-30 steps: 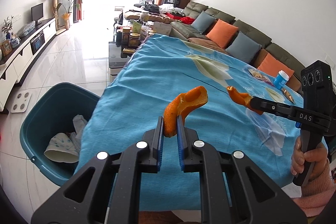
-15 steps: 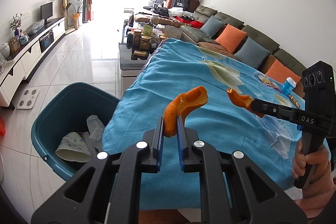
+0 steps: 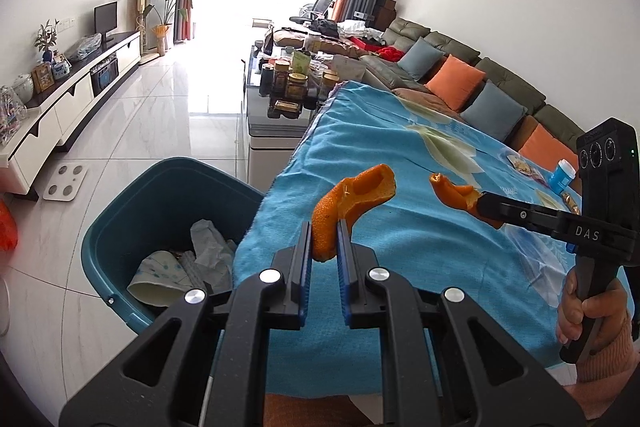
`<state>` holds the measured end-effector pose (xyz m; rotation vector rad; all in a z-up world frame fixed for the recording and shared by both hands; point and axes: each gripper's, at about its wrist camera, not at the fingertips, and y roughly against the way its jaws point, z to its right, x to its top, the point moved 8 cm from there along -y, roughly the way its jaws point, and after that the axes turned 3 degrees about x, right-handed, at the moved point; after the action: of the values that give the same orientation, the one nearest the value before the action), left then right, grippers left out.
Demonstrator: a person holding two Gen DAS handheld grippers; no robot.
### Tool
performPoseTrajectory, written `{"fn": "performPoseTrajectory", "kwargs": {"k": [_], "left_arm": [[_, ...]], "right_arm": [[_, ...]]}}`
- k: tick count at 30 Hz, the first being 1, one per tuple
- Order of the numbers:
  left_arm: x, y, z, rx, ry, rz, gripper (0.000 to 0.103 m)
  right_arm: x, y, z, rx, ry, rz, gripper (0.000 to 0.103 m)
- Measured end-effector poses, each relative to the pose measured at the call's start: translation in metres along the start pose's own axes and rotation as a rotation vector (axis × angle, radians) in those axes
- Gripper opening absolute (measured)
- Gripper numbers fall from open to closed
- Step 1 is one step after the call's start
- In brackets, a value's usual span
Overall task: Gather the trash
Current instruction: 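Bring both held orange peels over the teal bin opening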
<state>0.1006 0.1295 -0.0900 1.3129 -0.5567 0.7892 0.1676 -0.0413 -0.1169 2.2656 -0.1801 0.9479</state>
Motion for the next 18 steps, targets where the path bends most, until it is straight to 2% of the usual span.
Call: {"fn": "performPoseTrajectory", "kwargs": {"k": [18], "left_arm": [[0.003, 0.006, -0.031, 0.053, 0.046, 0.017, 0.012]], "right_arm": [[0.008, -0.028, -0.021, 0.039, 0.033, -0.04, 0.012]]}}
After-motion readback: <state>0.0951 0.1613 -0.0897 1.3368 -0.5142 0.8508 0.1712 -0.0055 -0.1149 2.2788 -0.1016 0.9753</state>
